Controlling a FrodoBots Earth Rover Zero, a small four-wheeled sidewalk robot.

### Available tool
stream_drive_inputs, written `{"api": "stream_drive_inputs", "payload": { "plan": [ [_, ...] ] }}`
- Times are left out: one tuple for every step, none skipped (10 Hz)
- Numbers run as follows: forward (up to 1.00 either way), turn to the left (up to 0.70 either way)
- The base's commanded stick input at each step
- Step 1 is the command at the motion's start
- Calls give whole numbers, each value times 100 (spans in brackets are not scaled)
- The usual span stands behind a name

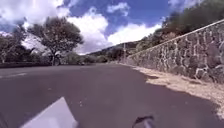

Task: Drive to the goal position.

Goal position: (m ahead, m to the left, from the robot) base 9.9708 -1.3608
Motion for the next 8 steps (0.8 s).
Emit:
{"api": "stream_drive_inputs", "payload": {
  "plan": [
    [45,0],
    [45,0],
    [45,0],
    [45,0],
    [45,0],
    [45,0],
    [45,0],
    [45,0]
  ]
}}
